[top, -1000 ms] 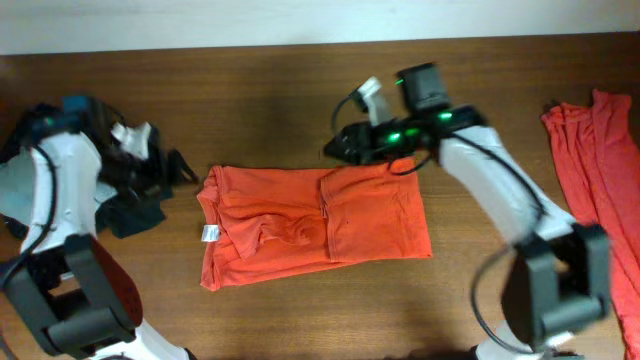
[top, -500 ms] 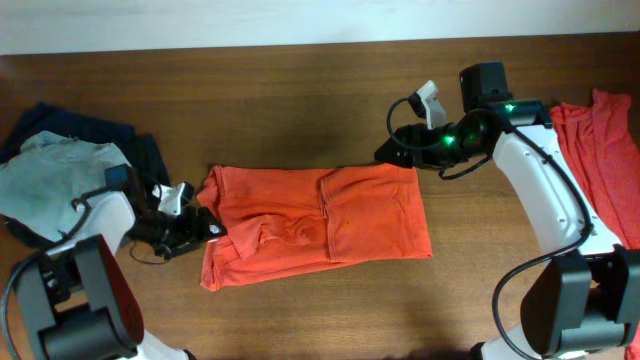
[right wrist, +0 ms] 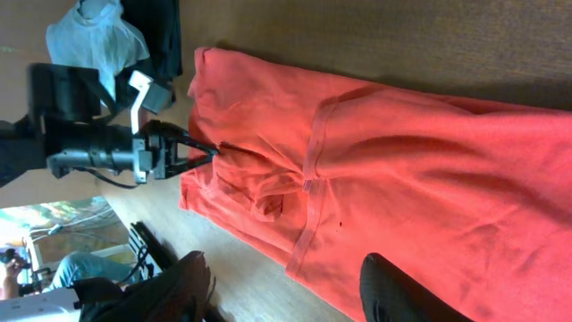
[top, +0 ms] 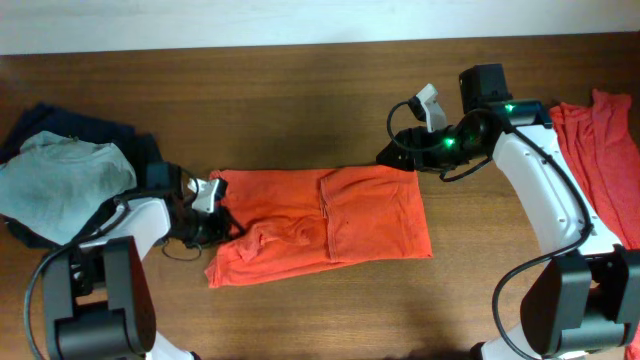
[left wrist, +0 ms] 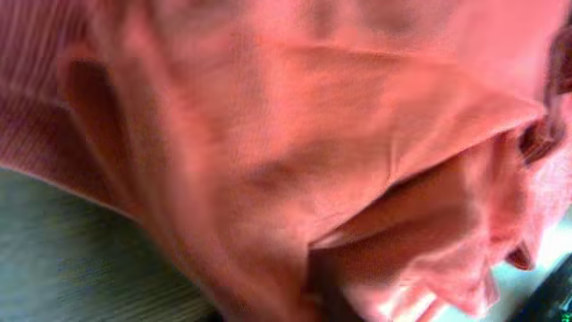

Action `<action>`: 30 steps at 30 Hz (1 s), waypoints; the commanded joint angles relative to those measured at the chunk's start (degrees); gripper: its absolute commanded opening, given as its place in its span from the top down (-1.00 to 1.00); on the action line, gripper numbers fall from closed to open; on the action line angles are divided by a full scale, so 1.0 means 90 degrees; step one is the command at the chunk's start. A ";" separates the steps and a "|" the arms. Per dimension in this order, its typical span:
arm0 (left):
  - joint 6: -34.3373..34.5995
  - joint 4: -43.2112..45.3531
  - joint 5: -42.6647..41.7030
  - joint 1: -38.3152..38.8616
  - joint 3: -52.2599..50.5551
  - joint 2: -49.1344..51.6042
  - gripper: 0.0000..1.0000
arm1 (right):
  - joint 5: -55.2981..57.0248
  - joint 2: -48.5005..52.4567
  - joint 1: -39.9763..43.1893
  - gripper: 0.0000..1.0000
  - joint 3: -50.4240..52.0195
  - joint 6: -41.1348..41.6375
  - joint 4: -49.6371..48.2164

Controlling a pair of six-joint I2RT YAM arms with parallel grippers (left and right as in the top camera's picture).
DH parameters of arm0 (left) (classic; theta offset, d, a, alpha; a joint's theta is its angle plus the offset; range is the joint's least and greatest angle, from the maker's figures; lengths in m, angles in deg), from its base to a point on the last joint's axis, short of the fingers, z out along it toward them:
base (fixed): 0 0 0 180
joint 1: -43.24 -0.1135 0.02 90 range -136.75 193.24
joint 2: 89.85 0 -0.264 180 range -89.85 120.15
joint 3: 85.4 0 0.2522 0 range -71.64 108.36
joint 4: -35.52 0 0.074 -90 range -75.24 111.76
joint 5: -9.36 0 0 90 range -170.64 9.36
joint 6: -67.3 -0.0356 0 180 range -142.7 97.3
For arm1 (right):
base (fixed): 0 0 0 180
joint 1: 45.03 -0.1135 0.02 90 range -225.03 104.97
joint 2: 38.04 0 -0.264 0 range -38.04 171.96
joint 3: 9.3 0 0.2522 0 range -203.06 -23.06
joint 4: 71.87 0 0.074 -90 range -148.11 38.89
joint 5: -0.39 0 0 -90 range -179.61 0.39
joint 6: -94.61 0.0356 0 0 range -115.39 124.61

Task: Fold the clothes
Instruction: 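Grasp the shirt's left end with left gripper and fold it rightward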

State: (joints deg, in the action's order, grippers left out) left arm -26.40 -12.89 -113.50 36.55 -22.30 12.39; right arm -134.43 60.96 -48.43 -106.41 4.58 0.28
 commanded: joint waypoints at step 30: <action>0.0874 -0.4728 0.4107 0.3449 0.4738 0.0879 0.99 | 0.2671 -0.0056 0.0631 -0.11 -0.0022 0.0126 0.0719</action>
State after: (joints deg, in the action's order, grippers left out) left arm -20.85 -54.70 -79.25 63.10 20.30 15.76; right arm -110.41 60.96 -43.18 -106.41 5.67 6.27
